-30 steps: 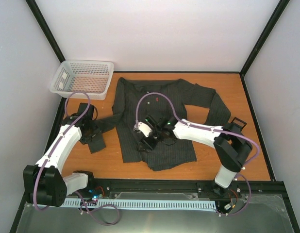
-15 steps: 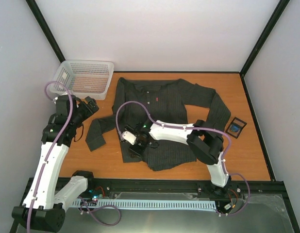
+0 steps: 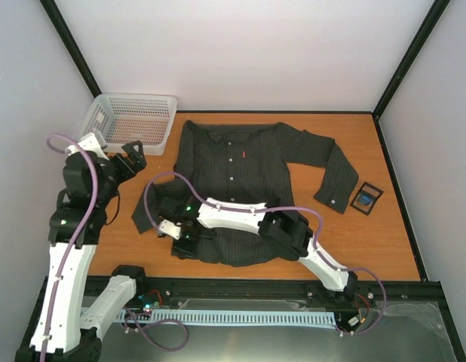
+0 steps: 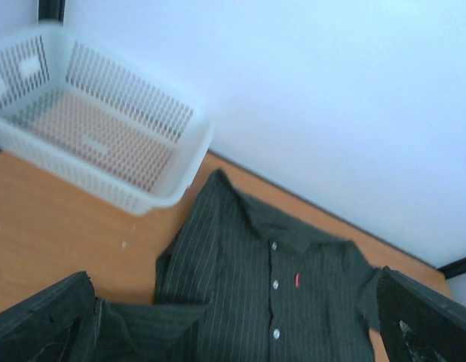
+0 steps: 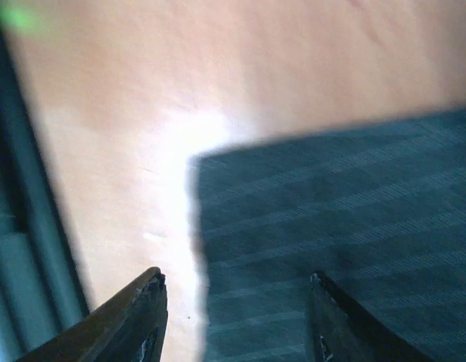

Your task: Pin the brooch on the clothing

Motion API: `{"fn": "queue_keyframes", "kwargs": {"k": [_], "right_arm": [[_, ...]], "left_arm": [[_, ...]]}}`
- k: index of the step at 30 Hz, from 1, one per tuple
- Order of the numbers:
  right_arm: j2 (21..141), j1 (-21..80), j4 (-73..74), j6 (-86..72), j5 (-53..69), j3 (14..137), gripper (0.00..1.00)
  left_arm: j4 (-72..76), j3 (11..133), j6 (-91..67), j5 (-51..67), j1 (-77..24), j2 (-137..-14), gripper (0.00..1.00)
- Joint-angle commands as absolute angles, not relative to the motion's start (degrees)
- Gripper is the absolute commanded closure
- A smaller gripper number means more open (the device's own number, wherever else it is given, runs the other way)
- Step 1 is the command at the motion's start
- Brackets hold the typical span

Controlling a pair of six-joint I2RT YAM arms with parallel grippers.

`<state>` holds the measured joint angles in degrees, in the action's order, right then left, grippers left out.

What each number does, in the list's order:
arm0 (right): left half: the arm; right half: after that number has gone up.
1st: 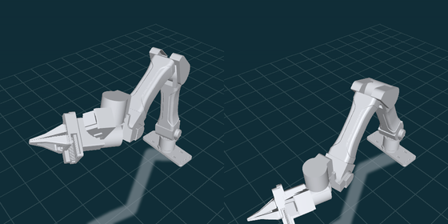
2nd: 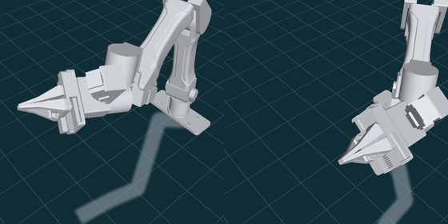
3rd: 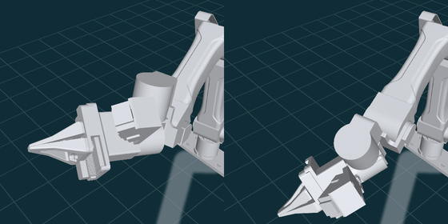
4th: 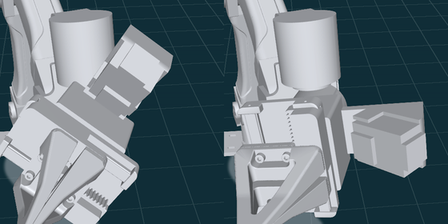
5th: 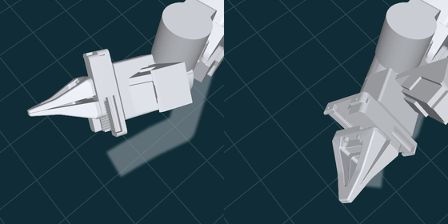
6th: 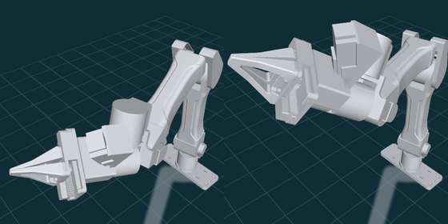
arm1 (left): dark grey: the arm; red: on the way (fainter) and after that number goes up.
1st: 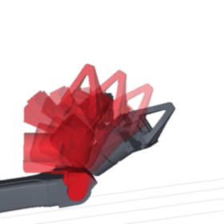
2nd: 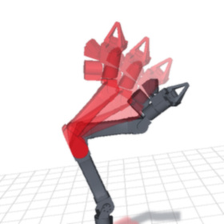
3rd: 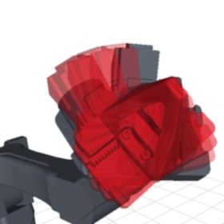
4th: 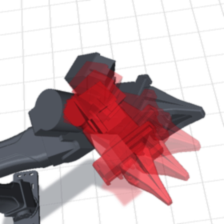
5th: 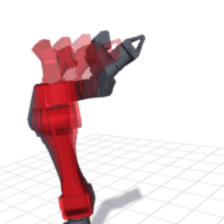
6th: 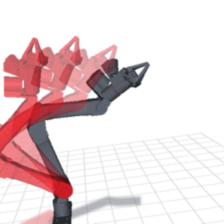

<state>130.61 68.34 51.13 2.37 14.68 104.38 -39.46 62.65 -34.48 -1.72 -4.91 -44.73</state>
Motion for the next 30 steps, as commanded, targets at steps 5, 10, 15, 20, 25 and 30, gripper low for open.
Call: {"fn": "queue_keyframes", "kwargs": {"k": [5, 10, 15, 20, 25, 30], "right_arm": [[119.9, 67.3, 42.9, 1.4, 33.7, 107.2, 0.38], [107.6, 60.5, 40.4, -6.5, 21.3, 89.7, 0.34], [93.6, 50.1, 35.4, -12.1, 15.2, 68.3, 0.21], [88.7, 40.1, 31.6, -13.3, 12.9, 58.4, 0.09], [92.9, 36.4, 31.7, -13.1, 8.6, 59.1, 0.02], [95.0, 34.9, 31.6, -15.9, 5.8, 56.8, 0.02]], "left_arm": [[-39.5, 72.1, -29.8, -6.6, -4.7, -41.3, 0.0], [-38.1, 67.9, -31.1, -3.1, -4.7, -40.9, 0.0], [-33.5, 56.4, -32.8, 11.7, -4.7, -44.3, 0.0], [-27.2, 48.4, -28.3, 34.1, -5.4, -57.2, 0.0], [-26.9, 52.9, -24.7, 33.2, -13.8, -71.7, 0.0], [-26.9, 55.5, -22.8, 35.4, -16.2, -84.4, 0.0]]}}
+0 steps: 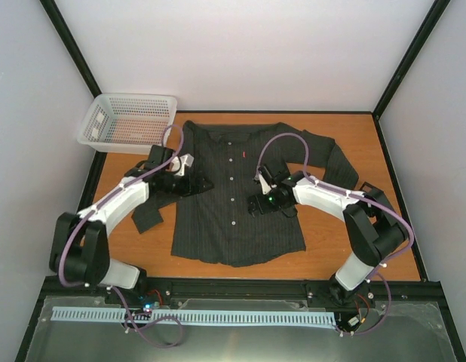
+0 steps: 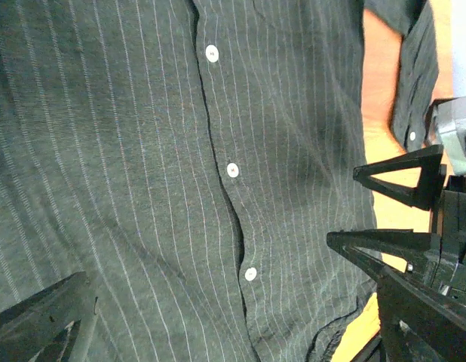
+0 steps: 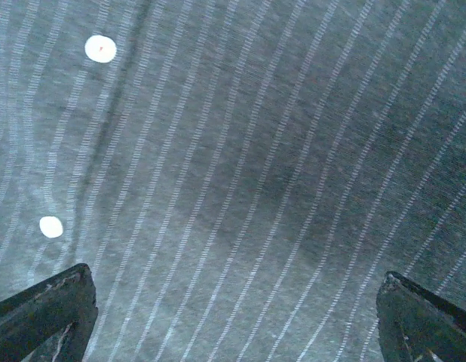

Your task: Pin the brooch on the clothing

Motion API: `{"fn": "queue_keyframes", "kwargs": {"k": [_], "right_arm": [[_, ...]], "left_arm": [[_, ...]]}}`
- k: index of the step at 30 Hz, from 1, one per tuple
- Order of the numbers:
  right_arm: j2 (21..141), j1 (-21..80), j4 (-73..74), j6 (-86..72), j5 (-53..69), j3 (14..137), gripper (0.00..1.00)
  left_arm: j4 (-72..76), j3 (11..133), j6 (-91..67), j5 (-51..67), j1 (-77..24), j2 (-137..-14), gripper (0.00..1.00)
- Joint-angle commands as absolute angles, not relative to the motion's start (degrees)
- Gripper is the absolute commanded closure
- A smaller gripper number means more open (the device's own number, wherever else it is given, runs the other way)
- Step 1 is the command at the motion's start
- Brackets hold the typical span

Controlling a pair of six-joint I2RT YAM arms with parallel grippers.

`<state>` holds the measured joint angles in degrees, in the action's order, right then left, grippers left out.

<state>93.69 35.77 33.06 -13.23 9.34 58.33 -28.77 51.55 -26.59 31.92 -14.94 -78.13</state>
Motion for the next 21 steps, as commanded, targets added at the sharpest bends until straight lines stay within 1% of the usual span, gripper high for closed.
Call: {"fn": "queue_keyframes", "kwargs": {"k": [1, 5, 10, 12, 15, 19, 21], "right_arm": [[95.0, 34.8, 31.3, -16.8, 6.1, 55.6, 0.02], [93.2, 34.8, 30.2, -21.3, 6.0, 49.9, 0.02], [87.6, 34.7, 31.2, -28.4, 4.6, 42.1, 0.03], [84.2, 34.7, 32.5, -30.8, 4.9, 39.4, 0.02], [77.5, 34.7, 34.6, -34.0, 8.6, 35.9, 0.03], [68.6, 34.7, 35.3, -31.8, 11.6, 35.7, 0.01], [67.9, 34.6, 35.9, -27.8, 8.4, 39.1, 0.0]], "left_arm": [[-27.7, 56.1, -22.1, 35.1, -16.6, -86.7, 0.0], [-29.5, 55.6, -21.7, 34.8, -17.3, -92.7, 0.0], [-30.2, 47.6, -25.8, 34.3, -17.4, -91.8, 0.0], [-32.3, 44.4, -27.6, 33.8, -17.5, -90.6, 0.0], [-34.8, 42.1, -30.0, 38.4, -17.7, -87.2, 0.0], [-39.5, 45.6, -29.8, 36.0, -17.8, -79.4, 0.0], [-37.3, 48.9, -28.9, 36.4, -17.8, -77.2, 0.0]]}}
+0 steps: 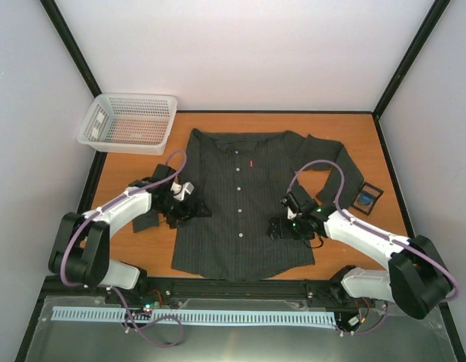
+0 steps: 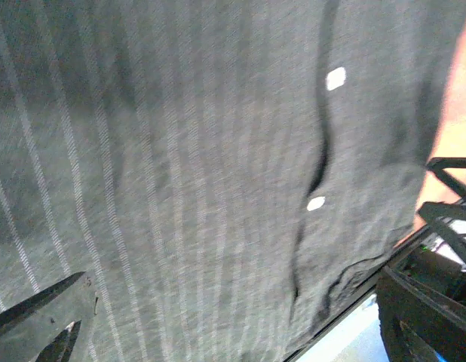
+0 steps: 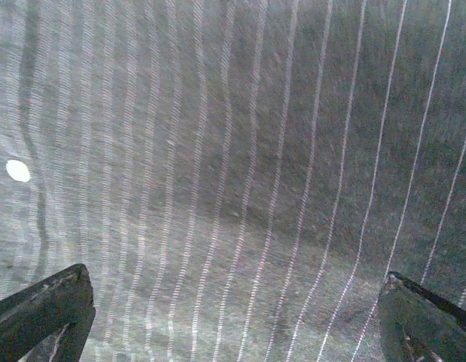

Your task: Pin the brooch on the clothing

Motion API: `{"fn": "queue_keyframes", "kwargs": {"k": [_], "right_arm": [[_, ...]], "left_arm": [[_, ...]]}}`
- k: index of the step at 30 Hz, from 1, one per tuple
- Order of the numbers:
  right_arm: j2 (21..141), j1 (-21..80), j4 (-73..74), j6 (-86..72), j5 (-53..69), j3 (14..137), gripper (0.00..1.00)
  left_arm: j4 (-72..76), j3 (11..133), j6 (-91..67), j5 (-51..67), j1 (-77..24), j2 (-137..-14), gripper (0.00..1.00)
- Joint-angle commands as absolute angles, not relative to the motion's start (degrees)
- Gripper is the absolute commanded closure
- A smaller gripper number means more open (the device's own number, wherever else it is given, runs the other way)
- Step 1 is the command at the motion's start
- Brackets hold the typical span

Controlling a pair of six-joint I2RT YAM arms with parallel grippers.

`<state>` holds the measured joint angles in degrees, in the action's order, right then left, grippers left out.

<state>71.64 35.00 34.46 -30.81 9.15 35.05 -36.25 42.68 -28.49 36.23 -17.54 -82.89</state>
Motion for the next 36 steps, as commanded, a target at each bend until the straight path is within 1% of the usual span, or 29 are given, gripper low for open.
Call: {"fn": "queue_keyframes", "kwargs": {"k": [1, 5, 10, 11, 13, 18, 23, 25, 28, 30, 36], "right_arm": [[68.5, 34.3, 36.0, -26.0, 6.2, 41.1, 0.0], [75.1, 30.6, 32.1, -21.6, 5.3, 48.1, 0.0], [81.9, 27.8, 26.5, -21.2, 11.6, 51.2, 0.0], [83.0, 27.6, 26.1, -21.1, 12.1, 51.4, 0.0], [84.0, 27.4, 25.4, -21.0, 12.3, 51.2, 0.0], [83.6, 27.0, 23.1, -22.1, 12.5, 48.3, 0.0], [84.3, 26.9, 22.2, -22.2, 13.4, 47.0, 0.0], [85.1, 26.8, 22.3, -21.7, 13.6, 47.2, 0.0], [86.3, 26.7, 22.0, -21.4, 13.9, 47.1, 0.0], [87.1, 26.7, 21.9, -21.3, 14.4, 47.2, 0.0], [88.9, 26.7, 21.4, -20.9, 16.2, 46.6, 0.0]], "left_arm": [[-35.3, 50.5, -28.6, 36.5, -17.9, -77.2, 0.0], [-22.3, 57.3, -32.1, 38.2, -17.8, -83.2, 0.0], [-5.7, 68.1, -38.7, 36.7, -17.8, -96.8, 0.0], [-4.4, 70.3, -39.3, 35.8, -17.8, -99.4, 0.0], [-3.2, 74.5, -40.8, 32.9, -17.6, -104.5, 0.0], [-2.5, 84.3, -44.9, 35.0, -17.8, -116.8, 0.0], [1.0, 81.9, -49.4, 29.3, -17.9, -118.8, 0.0], [3.4, 81.2, -49.8, 29.5, -17.9, -119.9, 0.0], [3.2, 85.5, -50.1, 32.2, -17.9, -124.5, 0.0], [5.8, 86.3, -51.1, 33.7, -18.0, -126.1, 0.0], [8.0, 94.4, -51.4, 35.3, -17.6, -131.3, 0.0]]}}
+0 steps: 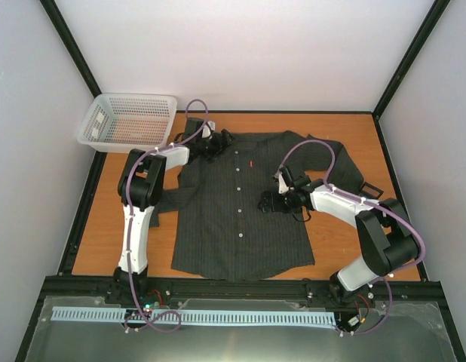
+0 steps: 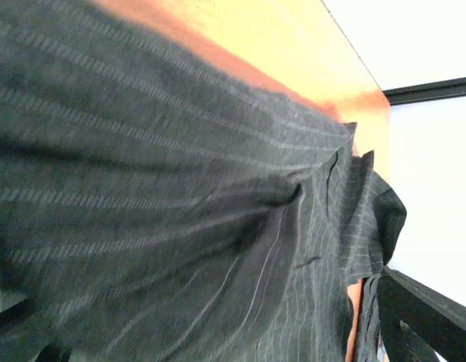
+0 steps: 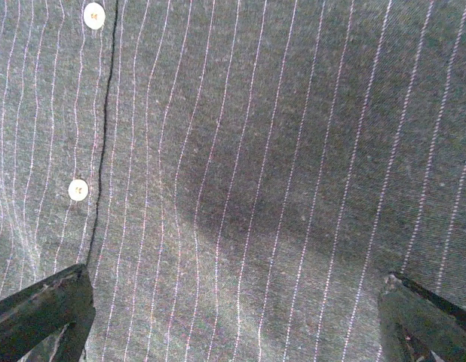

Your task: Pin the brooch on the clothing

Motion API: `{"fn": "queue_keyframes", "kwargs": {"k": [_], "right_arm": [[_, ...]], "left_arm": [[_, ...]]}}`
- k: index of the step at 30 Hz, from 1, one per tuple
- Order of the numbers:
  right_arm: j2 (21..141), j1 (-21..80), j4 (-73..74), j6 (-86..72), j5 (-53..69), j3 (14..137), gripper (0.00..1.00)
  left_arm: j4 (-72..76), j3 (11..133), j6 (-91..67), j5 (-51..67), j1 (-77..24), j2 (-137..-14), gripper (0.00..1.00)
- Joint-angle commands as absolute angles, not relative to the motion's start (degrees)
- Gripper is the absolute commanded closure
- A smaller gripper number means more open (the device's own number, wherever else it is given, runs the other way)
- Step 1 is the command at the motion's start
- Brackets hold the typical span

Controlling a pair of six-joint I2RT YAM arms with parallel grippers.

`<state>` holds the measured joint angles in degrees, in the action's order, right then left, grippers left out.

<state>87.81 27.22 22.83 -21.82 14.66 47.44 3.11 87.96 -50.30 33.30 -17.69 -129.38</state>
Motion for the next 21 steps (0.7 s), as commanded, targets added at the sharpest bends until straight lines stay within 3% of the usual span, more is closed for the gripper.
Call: {"fn": "queue_keyframes", "kwargs": {"k": [1, 9, 13, 21], "right_arm": [[89.2, 26.6, 21.5, -20.8, 16.4, 46.5, 0.0], [89.2, 26.6, 22.6, -20.5, 17.3, 47.5, 0.0], [88.9, 26.6, 24.4, -19.7, 16.3, 49.9, 0.0], [89.5, 24.8, 25.6, -17.7, 15.2, 56.4, 0.0]], "left_arm": [[9.7, 95.5, -51.3, 35.9, -17.4, -131.8, 0.0], [24.2, 116.3, -57.5, 43.6, -9.8, -144.5, 0.0], [13.6, 134.4, -56.3, 47.1, -7.9, -151.0, 0.0], [-5.7, 119.2, -37.0, 46.6, -8.7, -133.0, 0.0]]}}
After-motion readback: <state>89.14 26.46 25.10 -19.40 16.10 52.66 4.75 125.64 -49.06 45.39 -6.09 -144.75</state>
